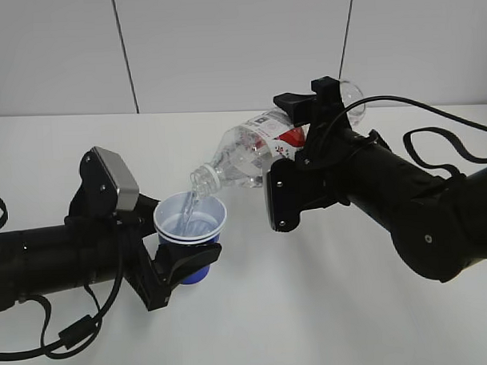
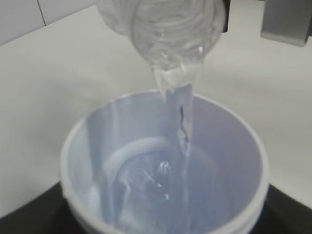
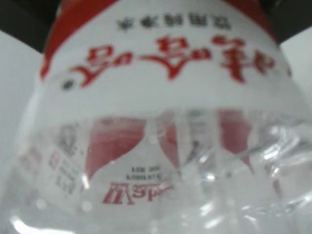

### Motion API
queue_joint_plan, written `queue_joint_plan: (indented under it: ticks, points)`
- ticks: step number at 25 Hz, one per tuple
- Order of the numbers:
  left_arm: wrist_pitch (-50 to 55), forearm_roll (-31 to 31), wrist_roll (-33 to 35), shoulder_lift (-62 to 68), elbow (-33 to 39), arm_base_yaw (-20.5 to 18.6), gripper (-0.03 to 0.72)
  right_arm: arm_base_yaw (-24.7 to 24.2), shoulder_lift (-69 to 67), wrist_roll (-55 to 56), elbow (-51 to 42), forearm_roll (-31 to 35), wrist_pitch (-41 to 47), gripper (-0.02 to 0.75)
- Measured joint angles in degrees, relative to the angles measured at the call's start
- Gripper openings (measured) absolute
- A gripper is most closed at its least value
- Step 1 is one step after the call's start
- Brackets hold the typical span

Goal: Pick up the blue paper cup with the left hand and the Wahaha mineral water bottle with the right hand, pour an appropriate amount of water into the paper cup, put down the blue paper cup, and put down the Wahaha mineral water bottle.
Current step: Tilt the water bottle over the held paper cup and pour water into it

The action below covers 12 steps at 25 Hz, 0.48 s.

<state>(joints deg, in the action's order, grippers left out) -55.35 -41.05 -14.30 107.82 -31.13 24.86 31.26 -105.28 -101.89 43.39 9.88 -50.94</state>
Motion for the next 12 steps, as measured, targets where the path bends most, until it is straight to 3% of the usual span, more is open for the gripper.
queue_joint_plan:
  ticks: [12]
  points:
    - [0.28,0.22,0.00,0.00,0.00,0.00,0.539,0.00,0.00,3.71,0.00,0.00,-0.33,0.496]
